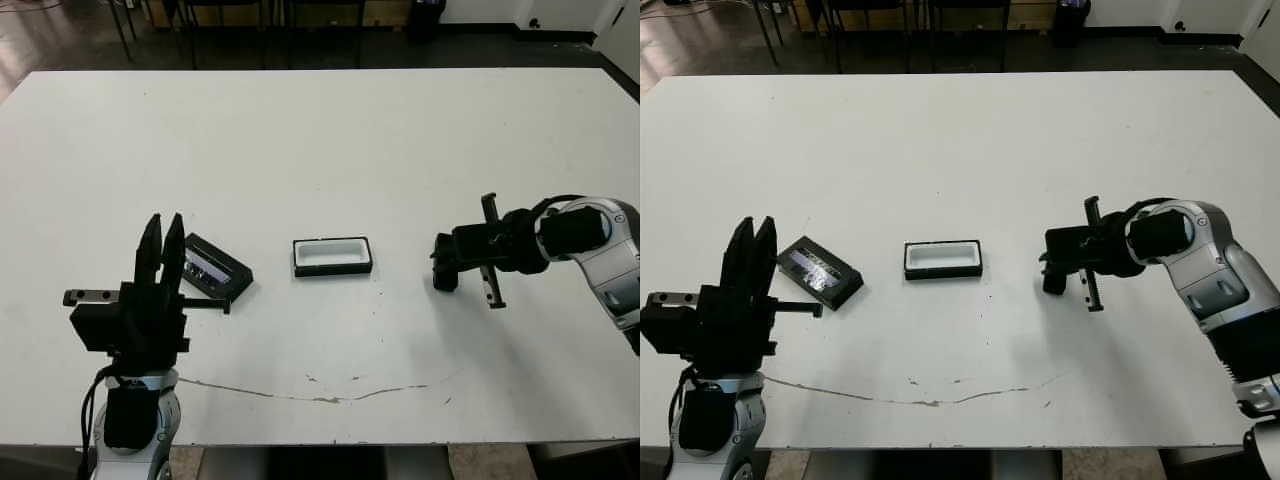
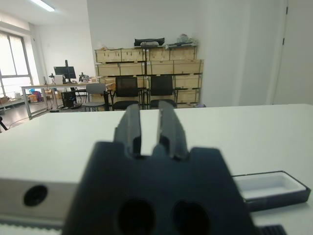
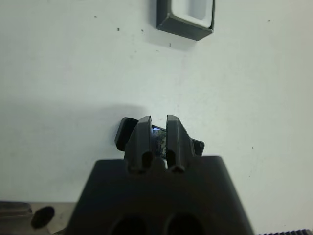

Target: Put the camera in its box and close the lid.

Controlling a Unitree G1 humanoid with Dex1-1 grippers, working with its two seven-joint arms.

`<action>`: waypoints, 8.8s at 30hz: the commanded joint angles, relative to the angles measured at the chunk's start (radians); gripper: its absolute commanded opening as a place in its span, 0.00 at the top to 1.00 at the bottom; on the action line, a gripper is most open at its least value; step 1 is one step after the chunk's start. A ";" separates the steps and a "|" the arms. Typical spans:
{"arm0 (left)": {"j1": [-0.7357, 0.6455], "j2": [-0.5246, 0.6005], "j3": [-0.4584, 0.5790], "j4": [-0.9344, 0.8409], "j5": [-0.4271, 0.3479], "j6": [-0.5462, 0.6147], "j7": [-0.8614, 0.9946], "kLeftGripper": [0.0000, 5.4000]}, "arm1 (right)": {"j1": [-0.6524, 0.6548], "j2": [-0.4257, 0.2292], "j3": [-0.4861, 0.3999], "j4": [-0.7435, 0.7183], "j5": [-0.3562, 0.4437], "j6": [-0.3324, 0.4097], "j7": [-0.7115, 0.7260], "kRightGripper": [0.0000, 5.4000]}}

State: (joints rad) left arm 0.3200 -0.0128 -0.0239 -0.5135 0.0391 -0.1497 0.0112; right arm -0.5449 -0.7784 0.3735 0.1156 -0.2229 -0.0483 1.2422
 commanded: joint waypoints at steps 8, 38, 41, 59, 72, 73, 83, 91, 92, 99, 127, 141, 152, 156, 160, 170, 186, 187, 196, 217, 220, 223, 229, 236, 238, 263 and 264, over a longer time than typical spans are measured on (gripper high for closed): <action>0.010 0.003 0.001 0.014 -0.010 0.012 -0.005 1.00 | 0.023 -0.044 -0.015 0.000 0.001 0.045 0.037 1.00; 0.004 0.004 -0.023 0.058 -0.006 -0.005 -0.013 1.00 | 0.653 0.477 -0.272 -0.733 0.252 0.499 -0.991 0.96; 0.007 0.003 -0.026 0.055 -0.005 -0.002 -0.011 1.00 | 0.675 0.545 -0.190 -0.730 0.148 0.501 -1.102 0.86; 0.003 0.020 -0.006 0.098 -0.022 -0.034 -0.030 1.00 | 0.677 0.831 -0.118 -0.580 0.020 0.424 -1.376 0.13; 0.001 0.021 0.002 0.109 -0.039 -0.048 -0.047 1.00 | 0.655 0.888 -0.251 -0.501 0.048 0.384 -1.422 0.00; 0.001 0.020 0.002 0.108 -0.039 -0.045 -0.048 1.00 | 0.653 0.887 -0.260 -0.501 0.052 0.386 -1.419 0.00; 0.006 0.021 0.001 0.104 -0.040 -0.041 -0.052 1.00 | 0.647 0.901 -0.302 -0.436 0.103 0.350 -1.411 0.00; 0.007 0.023 0.008 0.103 -0.042 -0.041 -0.057 1.00 | 0.651 0.917 -0.308 -0.379 0.119 0.324 -1.421 0.00; 0.007 0.023 0.009 0.102 -0.044 -0.040 -0.059 1.00 | 0.653 0.917 -0.307 -0.373 0.117 0.322 -1.421 0.00; 0.005 0.032 0.021 0.102 -0.049 -0.038 -0.065 1.00 | 0.657 0.937 -0.312 -0.333 0.129 0.316 -1.439 0.00; 0.018 0.042 0.030 0.098 -0.052 -0.045 -0.085 1.00 | 0.698 0.997 -0.268 -0.247 0.217 0.188 -1.606 0.82; 0.023 0.036 0.015 0.101 -0.046 -0.051 -0.076 1.00 | 0.661 0.930 -0.271 -0.335 0.218 0.389 -1.553 0.97; 0.023 0.033 0.006 0.095 -0.051 -0.038 -0.072 1.00 | 0.715 0.884 -0.299 -0.522 0.278 0.486 -1.413 0.98; 0.021 0.032 0.000 0.094 -0.054 -0.036 -0.073 1.00 | 0.733 0.861 -0.336 -0.602 0.348 0.517 -1.341 1.00; 0.019 0.034 -0.003 0.096 -0.048 -0.037 -0.071 1.00 | 0.733 0.850 -0.400 -0.681 0.471 0.557 -1.275 1.00; 0.020 0.037 -0.001 0.100 -0.043 -0.043 -0.070 1.00 | 0.735 0.804 -0.444 -0.762 0.600 0.549 -1.206 1.00; 0.017 0.038 0.008 0.100 -0.048 -0.037 -0.069 1.00 | 0.535 0.422 -0.535 -0.516 0.453 0.293 -0.918 1.00; 0.018 0.039 0.009 0.100 -0.046 -0.040 -0.068 1.00 | 0.503 0.374 -0.540 -0.494 0.449 0.303 -0.885 1.00; 0.015 0.041 0.008 0.105 -0.046 -0.049 -0.073 1.00 | 0.271 0.169 -0.470 -0.257 0.433 0.371 -0.660 0.89; 0.026 0.044 0.016 0.103 -0.047 -0.055 -0.071 1.00 | -0.076 0.179 -0.245 0.429 0.358 0.198 -0.185 0.03; 0.024 0.046 0.018 0.107 -0.042 -0.058 -0.071 1.00 | -0.088 0.192 -0.247 0.482 0.350 0.172 -0.166 0.00; 0.022 0.045 0.020 0.108 -0.042 -0.055 -0.070 1.00 | -0.095 0.201 -0.243 0.516 0.336 0.142 -0.156 0.00; 0.023 0.050 0.024 0.104 -0.034 -0.045 -0.069 1.00 | -0.103 0.219 -0.253 0.551 0.348 0.116 -0.107 0.00; 0.018 0.057 0.025 0.112 -0.027 -0.058 -0.071 1.00 | -0.087 0.240 -0.276 0.542 0.374 0.083 -0.079 0.00; 0.017 0.059 0.027 0.110 -0.025 -0.055 -0.070 1.00 | -0.080 0.250 -0.286 0.548 0.389 0.072 -0.068 0.00; 0.023 0.056 0.033 0.095 -0.043 -0.023 -0.076 1.00 | -0.038 0.312 -0.247 0.648 0.337 0.036 -0.056 0.26; 0.022 0.056 0.033 0.095 -0.042 -0.022 -0.076 1.00 | -0.039 0.312 -0.246 0.655 0.332 0.019 -0.056 0.30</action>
State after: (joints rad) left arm 0.3283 0.0365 0.0072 -0.4198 0.0018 -0.1942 -0.0622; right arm -0.6037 -0.4682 0.1191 0.7521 0.1271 -0.0109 1.1923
